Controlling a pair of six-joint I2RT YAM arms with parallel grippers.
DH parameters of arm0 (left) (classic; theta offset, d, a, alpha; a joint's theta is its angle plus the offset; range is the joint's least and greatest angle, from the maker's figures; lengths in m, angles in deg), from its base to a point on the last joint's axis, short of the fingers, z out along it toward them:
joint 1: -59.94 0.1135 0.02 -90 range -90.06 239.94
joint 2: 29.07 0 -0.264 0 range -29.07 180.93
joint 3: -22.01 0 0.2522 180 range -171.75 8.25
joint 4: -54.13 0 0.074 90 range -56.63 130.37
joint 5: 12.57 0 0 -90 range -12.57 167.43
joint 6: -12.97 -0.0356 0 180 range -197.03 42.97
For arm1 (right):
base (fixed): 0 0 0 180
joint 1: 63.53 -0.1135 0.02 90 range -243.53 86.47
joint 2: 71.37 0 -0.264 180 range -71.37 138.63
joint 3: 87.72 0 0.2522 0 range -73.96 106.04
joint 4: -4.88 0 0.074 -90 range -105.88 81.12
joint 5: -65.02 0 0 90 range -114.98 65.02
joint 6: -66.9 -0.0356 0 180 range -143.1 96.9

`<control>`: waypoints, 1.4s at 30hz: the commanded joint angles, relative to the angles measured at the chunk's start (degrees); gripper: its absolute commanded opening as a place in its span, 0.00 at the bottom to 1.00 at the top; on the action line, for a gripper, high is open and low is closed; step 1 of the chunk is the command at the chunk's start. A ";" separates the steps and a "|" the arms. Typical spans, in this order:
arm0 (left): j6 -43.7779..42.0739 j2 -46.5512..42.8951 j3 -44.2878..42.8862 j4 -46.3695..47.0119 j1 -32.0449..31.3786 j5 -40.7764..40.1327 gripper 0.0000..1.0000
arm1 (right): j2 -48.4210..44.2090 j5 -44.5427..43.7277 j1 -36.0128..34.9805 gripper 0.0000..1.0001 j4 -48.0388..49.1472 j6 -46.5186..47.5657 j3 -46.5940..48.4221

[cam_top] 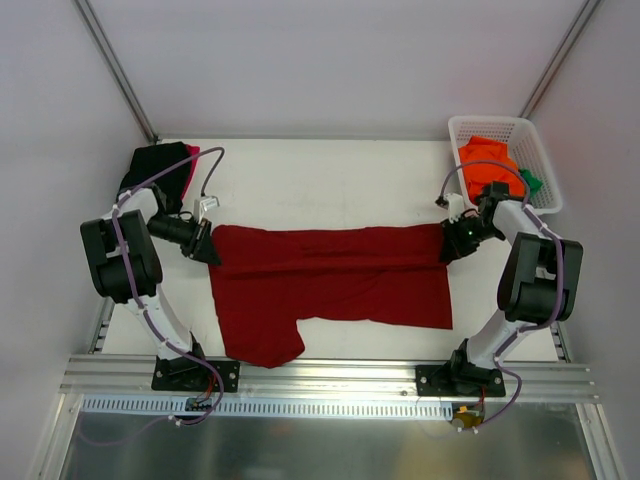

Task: Fold and stack the t-shirts
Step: Fold the tshirt

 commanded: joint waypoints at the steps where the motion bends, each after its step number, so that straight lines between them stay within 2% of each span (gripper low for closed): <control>1: -3.63 -2.46 0.69 -0.72 1.86 -3.86 0.31 | -3.18 -6.38 0.70 0.14 0.92 2.75 -0.65; 2: -3.63 -2.46 0.69 -0.72 1.86 -3.94 0.59 | -3.53 -6.64 0.70 0.21 0.92 3.01 -1.00; 3: -3.63 -2.63 0.69 -0.81 1.95 -4.12 0.77 | -3.71 -6.82 0.70 0.42 1.10 3.10 -1.53; 4: -3.98 -2.81 0.95 -0.72 2.12 -4.21 0.94 | -4.06 -6.91 0.70 0.55 1.19 3.10 -1.88; 5: -4.16 -3.07 1.04 -0.72 2.56 -4.03 0.99 | -4.41 -7.25 0.79 0.62 1.36 3.10 -2.23; 6: -4.25 -3.77 1.13 -0.72 2.83 -3.94 0.99 | -5.28 -7.34 0.87 0.72 1.80 2.92 -3.02; 7: -4.33 -4.04 1.13 -0.72 3.18 -3.86 0.99 | -5.81 -7.43 0.96 0.77 2.06 2.66 -3.38; 11: -4.77 -5.09 1.13 -0.72 5.20 -3.07 0.99 | -7.92 -6.03 1.84 0.88 2.77 1.52 -4.43; 16: -3.29 -6.49 -1.23 -0.81 7.57 1.05 0.99 | -12.39 -2.09 2.37 0.91 2.51 -2.25 -3.56; 20: 0.14 -10.53 -6.16 -0.63 11.00 9.83 0.99 | -19.24 9.06 7.01 0.90 3.47 -9.17 -0.05; 23: 7.85 -13.61 -7.05 4.70 10.74 17.90 0.99 | -23.21 9.79 6.77 0.93 12.23 -17.00 -0.74; 25: 15.84 -14.85 -6.43 11.11 8.73 19.34 0.99 | -22.70 8.22 4.58 0.95 14.38 -22.55 1.44; 26: 23.80 -14.76 -6.00 16.89 4.45 17.17 0.99 | -21.13 5.95 0.74 0.95 10.98 -23.09 3.37; 29: 36.39 -12.83 -5.29 24.13 -3.91 9.97 0.99 | -14.10 2.78 -7.00 0.93 8.93 -25.64 8.12; 30: 37.40 -10.30 -5.55 25.20 -9.16 7.86 0.99 | -10.86 1.89 -9.04 0.92 7.27 -25.47 9.79; 33: 41.27 -5.03 -7.22 25.64 -16.74 4.51 0.99 | -5.66 0.30 -15.29 0.88 2.79 -23.71 13.05; 38: 43.48 0.79 -10.21 25.73 -21.34 -0.68 0.99 | 2.88 -1.98 -19.77 0.86 0.31 -21.08 14.73; 42: 42.69 2.99 -10.21 25.38 -21.60 -4.81 0.99 | 5.95 -9.79 -21.62 0.86 -0.48 -19.05 14.37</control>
